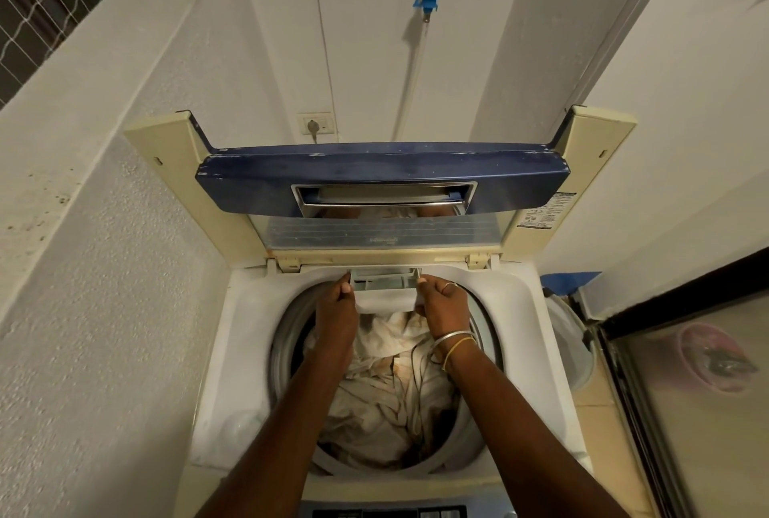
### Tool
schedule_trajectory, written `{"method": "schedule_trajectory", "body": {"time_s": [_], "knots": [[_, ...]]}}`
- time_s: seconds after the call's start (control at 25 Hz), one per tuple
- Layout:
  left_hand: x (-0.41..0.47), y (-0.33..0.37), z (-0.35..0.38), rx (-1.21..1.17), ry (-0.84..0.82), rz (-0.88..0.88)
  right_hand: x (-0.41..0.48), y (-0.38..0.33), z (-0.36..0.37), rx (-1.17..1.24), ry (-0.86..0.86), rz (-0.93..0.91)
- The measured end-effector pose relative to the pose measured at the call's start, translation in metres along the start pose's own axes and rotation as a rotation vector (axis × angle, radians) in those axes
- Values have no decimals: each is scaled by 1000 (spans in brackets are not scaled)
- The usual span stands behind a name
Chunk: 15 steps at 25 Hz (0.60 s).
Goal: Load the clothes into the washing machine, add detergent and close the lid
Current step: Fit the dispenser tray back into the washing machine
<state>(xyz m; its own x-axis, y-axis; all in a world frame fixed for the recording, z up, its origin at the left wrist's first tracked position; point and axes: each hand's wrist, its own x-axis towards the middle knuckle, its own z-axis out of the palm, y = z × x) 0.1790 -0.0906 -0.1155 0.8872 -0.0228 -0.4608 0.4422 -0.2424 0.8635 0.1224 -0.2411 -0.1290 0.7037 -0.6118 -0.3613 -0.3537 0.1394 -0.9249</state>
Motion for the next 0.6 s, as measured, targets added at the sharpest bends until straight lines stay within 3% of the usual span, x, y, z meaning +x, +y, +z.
{"method": "schedule_trajectory", "body": {"time_s": [0.28, 0.48, 0.6], "knots": [[1, -25, -2, -48, -52, 72, -7, 3, -1, 55, 23, -63], [-2, -26, -1, -125, -77, -30, -6, 11, -4, 58, 0, -54], [10, -17, -7, -34, -122, -14, -6, 14, -2, 30, 3, -84]]}}
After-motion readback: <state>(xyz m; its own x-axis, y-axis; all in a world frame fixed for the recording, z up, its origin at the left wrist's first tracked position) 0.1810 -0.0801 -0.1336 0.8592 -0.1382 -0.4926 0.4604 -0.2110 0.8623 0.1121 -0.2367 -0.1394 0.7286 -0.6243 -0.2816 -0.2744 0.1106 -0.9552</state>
